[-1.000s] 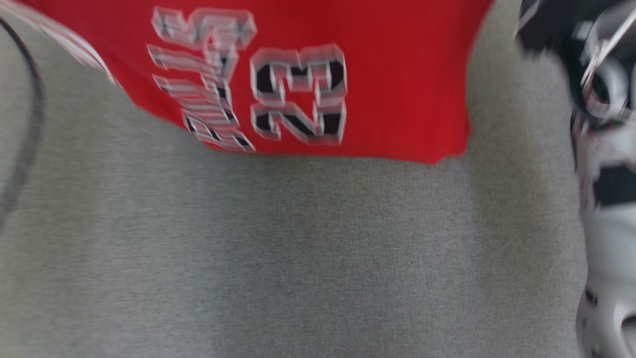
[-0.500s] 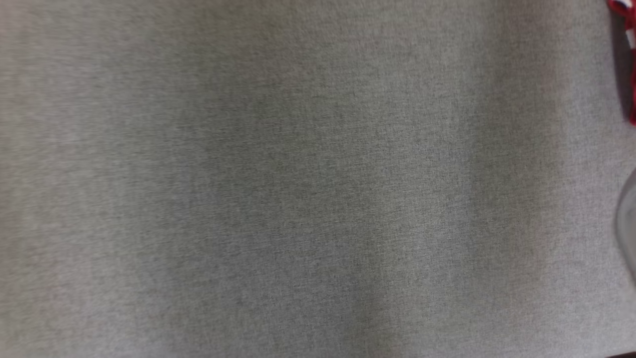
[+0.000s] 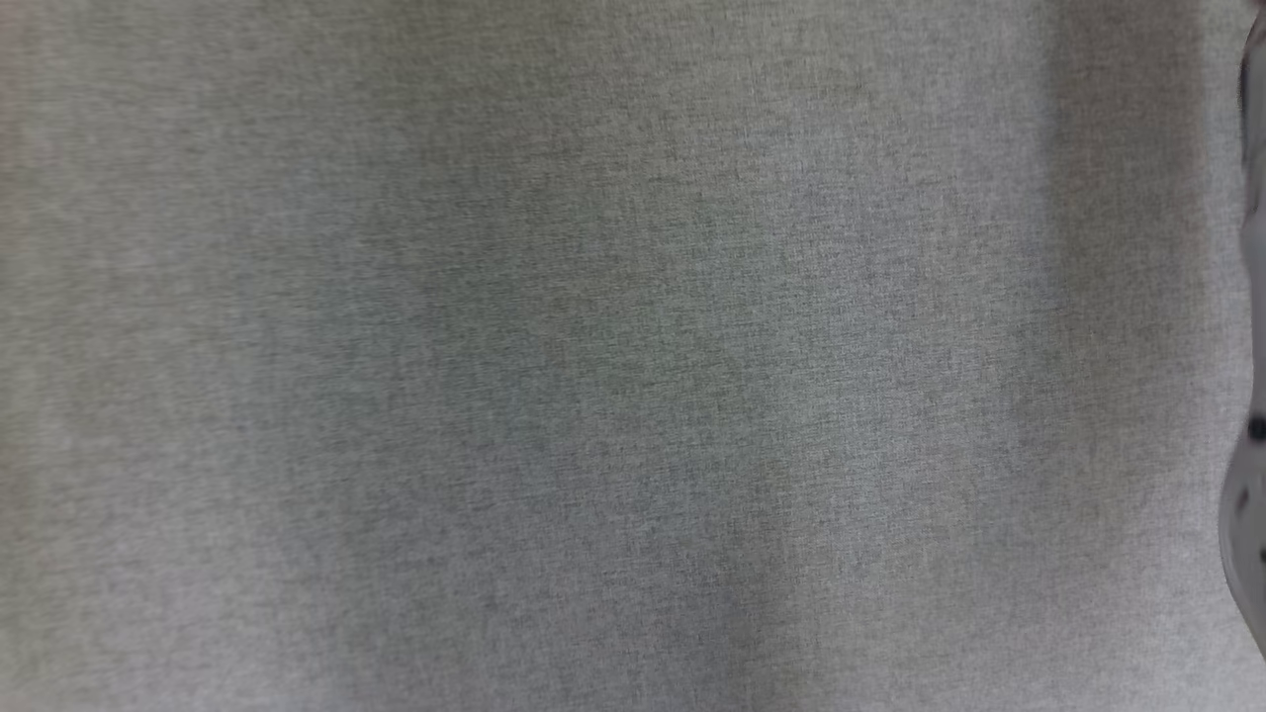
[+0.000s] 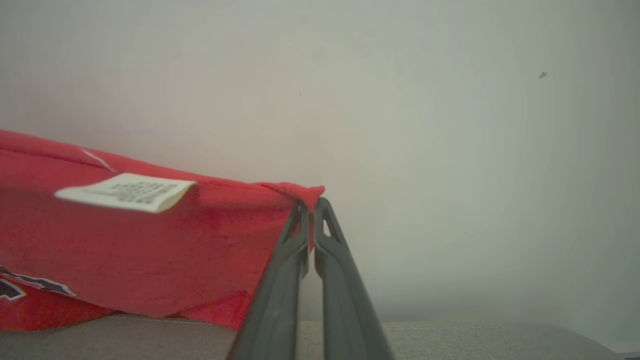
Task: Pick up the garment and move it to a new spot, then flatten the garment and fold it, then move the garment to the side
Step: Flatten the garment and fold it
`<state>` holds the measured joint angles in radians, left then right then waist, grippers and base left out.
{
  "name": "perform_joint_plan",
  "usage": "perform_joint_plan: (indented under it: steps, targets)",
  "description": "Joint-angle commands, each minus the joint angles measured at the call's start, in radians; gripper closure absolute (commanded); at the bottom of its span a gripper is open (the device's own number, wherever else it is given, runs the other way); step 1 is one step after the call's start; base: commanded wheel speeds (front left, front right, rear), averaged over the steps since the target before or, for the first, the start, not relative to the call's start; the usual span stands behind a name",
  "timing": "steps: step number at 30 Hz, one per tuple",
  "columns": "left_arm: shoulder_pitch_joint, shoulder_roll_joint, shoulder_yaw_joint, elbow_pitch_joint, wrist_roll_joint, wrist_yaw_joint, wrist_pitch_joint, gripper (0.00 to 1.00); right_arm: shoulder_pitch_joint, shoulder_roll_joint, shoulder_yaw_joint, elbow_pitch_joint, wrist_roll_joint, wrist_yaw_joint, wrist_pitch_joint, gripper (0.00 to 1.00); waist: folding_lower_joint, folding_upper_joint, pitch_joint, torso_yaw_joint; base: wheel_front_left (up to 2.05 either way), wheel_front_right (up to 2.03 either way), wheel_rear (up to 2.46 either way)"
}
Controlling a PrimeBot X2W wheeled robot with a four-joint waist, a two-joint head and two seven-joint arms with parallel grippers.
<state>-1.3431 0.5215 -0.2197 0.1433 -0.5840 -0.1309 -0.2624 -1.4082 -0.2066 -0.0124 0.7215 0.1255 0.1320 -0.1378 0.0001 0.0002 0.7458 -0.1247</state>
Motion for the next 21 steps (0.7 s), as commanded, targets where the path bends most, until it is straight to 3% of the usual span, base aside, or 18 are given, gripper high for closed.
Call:
perform_joint_plan:
  steps: [1,6,10,13,14,15,16,21]
  targets:
    - [0.072,-0.025,0.034,-0.026,-0.009,0.002,-0.003,1.00,0.043,-0.026,0.025,-0.017,0.016,-0.003,0.007,1.00,-0.0001,-0.0002,-0.022,0.017,0.00,0.00,0.00]
    - [0.401,-0.127,0.174,-0.137,-0.017,0.010,-0.004,1.00,0.216,-0.116,0.124,-0.126,-0.017,-0.003,0.079,1.00,-0.0001,-0.0002,-0.115,0.054,0.00,0.00,0.00]
    - [0.648,-0.228,0.243,-0.200,-0.010,0.013,-0.004,1.00,0.413,-0.200,0.139,-0.264,-0.077,-0.003,0.254,1.00,-0.0001,-0.0002,-0.212,0.079,0.00,0.00,0.00]
    - [0.818,-0.309,0.276,-0.234,0.001,0.013,-0.004,1.00,0.582,-0.222,0.128,-0.416,-0.085,-0.003,0.408,1.00,-0.0001,-0.0002,-0.277,0.082,0.00,0.00,0.00]
    - [0.818,-0.309,0.276,-0.234,0.001,0.013,-0.004,1.00,0.582,-0.222,0.128,-0.416,-0.085,-0.003,0.408,1.00,-0.0001,-0.0002,-0.277,0.082,0.00,0.00,0.00]
    - [0.913,-0.365,0.282,-0.253,0.017,0.011,-0.004,1.00,0.688,-0.224,0.109,-0.520,-0.073,-0.003,0.498,1.00,-0.0001,-0.0002,-0.313,0.083,0.00,0.00,0.00]
    - [0.954,-0.384,0.281,-0.258,0.025,0.010,-0.004,1.00,0.739,-0.224,0.105,-0.573,-0.067,-0.003,0.542,1.00,-0.0001,-0.0002,-0.330,0.085,0.00,0.00,0.00]
    - [1.139,-0.438,0.241,-0.232,0.063,0.003,-0.004,1.00,0.965,-0.204,0.082,-0.777,-0.025,-0.003,0.725,1.00,-0.0001,-0.0002,-0.410,0.095,0.00,0.00,0.00]
